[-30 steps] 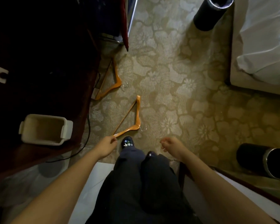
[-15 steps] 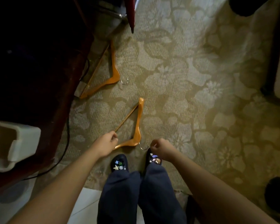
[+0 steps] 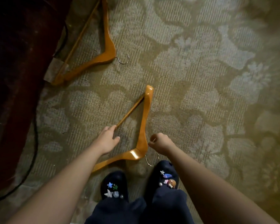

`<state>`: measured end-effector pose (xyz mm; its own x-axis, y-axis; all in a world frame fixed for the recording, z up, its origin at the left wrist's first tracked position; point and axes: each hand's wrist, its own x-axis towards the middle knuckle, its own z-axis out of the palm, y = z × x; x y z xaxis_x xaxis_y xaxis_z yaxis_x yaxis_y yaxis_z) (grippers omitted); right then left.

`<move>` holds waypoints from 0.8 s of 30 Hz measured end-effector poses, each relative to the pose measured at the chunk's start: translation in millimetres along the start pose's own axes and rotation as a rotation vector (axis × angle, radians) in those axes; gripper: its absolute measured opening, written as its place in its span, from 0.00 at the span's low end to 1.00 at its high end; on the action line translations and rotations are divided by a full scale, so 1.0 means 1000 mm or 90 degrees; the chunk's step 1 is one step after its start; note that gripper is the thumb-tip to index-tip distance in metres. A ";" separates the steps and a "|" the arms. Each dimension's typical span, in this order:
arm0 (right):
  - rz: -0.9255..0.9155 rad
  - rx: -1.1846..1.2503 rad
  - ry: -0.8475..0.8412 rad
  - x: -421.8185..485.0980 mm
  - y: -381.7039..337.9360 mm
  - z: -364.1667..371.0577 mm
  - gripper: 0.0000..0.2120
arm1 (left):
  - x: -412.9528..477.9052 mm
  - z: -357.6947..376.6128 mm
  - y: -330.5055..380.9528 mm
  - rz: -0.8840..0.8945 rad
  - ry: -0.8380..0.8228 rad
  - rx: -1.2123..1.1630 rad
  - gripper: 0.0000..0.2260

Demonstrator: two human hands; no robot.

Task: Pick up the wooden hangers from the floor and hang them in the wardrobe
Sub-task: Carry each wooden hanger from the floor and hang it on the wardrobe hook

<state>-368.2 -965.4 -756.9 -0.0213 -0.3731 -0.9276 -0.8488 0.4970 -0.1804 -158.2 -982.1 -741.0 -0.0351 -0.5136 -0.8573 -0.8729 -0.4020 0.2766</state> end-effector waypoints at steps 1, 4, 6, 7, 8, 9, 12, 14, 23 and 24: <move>0.003 0.006 -0.004 0.011 0.001 0.005 0.15 | 0.009 0.005 -0.003 -0.011 -0.004 0.005 0.27; 0.009 0.026 -0.018 0.036 0.003 0.015 0.16 | 0.031 0.017 -0.008 -0.026 -0.031 0.023 0.29; 0.012 0.058 -0.032 0.048 0.003 0.020 0.15 | 0.039 0.022 -0.011 -0.024 -0.038 0.025 0.30; 0.015 0.080 -0.035 0.052 0.003 0.022 0.15 | 0.042 0.025 -0.013 -0.024 -0.037 0.025 0.31; 0.022 0.102 -0.033 0.055 0.002 0.024 0.15 | 0.043 0.026 -0.014 -0.024 -0.035 0.026 0.31; 0.029 0.119 -0.031 0.057 0.001 0.026 0.15 | 0.044 0.028 -0.015 -0.024 -0.033 0.026 0.31; 0.042 0.135 -0.024 0.058 -0.003 0.033 0.16 | 0.042 0.028 -0.014 -0.026 -0.036 0.033 0.32; 0.044 0.138 -0.023 0.056 -0.006 0.037 0.17 | 0.041 0.026 -0.014 -0.030 -0.036 0.028 0.32; -0.060 0.173 -0.001 -0.003 -0.025 0.010 0.17 | 0.000 -0.010 -0.006 -0.060 -0.002 -0.121 0.28; -0.069 0.181 0.006 -0.013 -0.029 0.002 0.17 | -0.010 -0.017 0.000 -0.059 0.002 -0.135 0.28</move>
<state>-342.5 -973.4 -740.0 0.0548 -0.4427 -0.8950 -0.6647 0.6527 -0.3636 -149.3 -989.7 -724.9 0.0425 -0.4691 -0.8821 -0.7501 -0.5982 0.2820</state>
